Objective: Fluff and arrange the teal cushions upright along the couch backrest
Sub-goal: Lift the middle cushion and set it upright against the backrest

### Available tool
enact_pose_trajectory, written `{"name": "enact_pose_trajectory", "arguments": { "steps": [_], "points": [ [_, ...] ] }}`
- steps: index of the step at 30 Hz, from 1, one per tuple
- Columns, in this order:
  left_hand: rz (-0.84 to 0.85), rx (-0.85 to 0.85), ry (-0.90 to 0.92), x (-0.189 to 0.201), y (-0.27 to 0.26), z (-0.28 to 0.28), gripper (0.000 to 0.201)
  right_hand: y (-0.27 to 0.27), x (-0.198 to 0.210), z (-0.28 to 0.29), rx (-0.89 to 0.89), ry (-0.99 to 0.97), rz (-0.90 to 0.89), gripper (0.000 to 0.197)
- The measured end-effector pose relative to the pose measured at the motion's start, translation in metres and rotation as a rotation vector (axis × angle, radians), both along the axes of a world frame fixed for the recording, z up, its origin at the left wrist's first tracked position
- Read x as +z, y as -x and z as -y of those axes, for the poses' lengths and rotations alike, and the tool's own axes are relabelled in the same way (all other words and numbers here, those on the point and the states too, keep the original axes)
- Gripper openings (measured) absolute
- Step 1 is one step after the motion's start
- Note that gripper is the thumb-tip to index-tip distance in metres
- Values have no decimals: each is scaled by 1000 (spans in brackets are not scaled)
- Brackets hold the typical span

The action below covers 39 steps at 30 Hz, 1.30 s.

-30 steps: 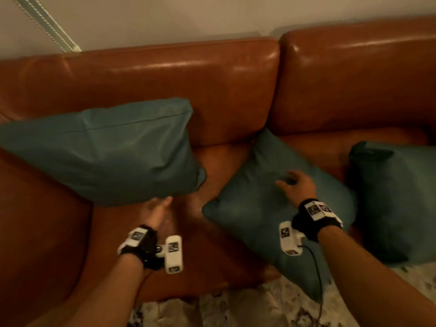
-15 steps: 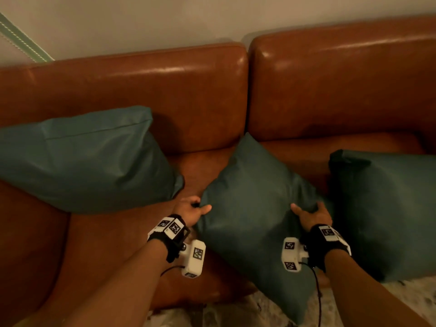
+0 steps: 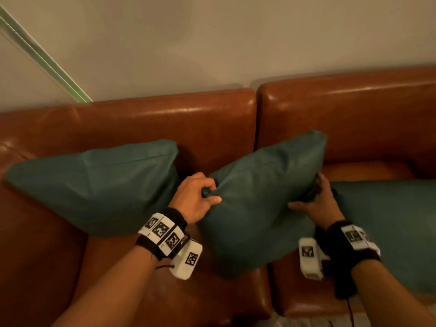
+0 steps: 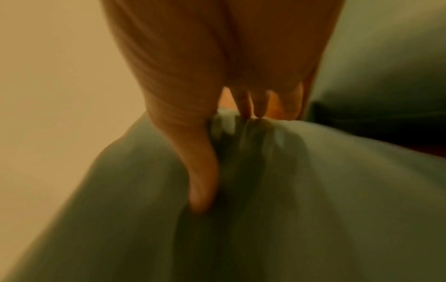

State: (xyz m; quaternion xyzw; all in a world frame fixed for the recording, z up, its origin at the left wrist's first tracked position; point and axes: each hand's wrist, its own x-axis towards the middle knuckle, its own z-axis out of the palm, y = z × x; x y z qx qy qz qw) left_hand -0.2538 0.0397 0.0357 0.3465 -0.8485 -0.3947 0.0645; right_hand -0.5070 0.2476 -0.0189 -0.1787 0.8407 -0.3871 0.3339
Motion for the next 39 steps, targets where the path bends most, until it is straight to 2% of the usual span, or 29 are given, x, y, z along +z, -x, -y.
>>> {"name": "enact_pose_trajectory", "arguments": {
  "steps": [2,3,5,6,7,8,9,10,11,13,15,17,18,20,22,23,26,28,30,32,34,36,37,39],
  "points": [
    [-47,-39,-1,9,2,10,30,22,13,18,59,-8,-11,157],
    [-69,-53,-3,10,0,13,30,32,18,22,38,-37,48,161],
    [-124,-72,-29,9,-5,13,30,43,29,27,-41,11,281,158],
    [-143,-79,-53,7,-8,12,28,49,28,28,-33,37,349,150],
    [-149,-80,-79,3,-9,11,26,51,31,30,-11,53,382,125],
    [-156,-67,-99,0,-10,10,24,51,32,34,18,75,373,90],
    [-162,-34,-111,-2,-10,10,23,50,33,38,39,79,317,64],
    [-166,17,-107,-4,-10,12,22,51,32,43,60,88,232,51],
    [-147,81,-86,-4,-9,13,23,49,35,46,82,112,158,48],
    [3,185,-19,1,-5,17,30,52,42,49,121,180,18,53],
    [212,258,-17,12,3,17,51,55,61,55,153,207,-93,52],
    [310,316,-132,22,15,8,105,54,85,62,251,237,-180,49],
    [296,314,-165,25,27,2,124,52,93,66,310,271,-225,47],
    [138,307,-194,26,56,-8,141,42,103,77,445,304,-381,45],
    [-106,354,-278,19,82,-17,128,29,100,88,578,289,-514,50],
    [-189,414,-342,15,90,-22,119,24,94,91,644,265,-504,53],
    [-314,695,-481,-12,86,-33,123,32,73,87,750,237,-299,64],
    [-346,844,-511,-28,76,-33,117,59,52,67,640,232,-295,76],
    [-304,918,-499,-36,71,-26,103,90,23,34,315,194,-348,87],
    [-235,910,-467,-40,72,-16,92,108,-2,2,23,107,-359,105],
    [-180,859,-450,-44,76,-5,89,116,-32,-16,-121,17,-148,126],
    [-136,797,-482,-54,77,2,102,118,-58,-18,-63,-67,118,143],
    [-104,755,-506,-58,77,2,111,119,-69,-17,16,-91,191,148],
    [-51,686,-483,-69,74,3,127,119,-82,-5,104,-49,274,145]
  ]
}}
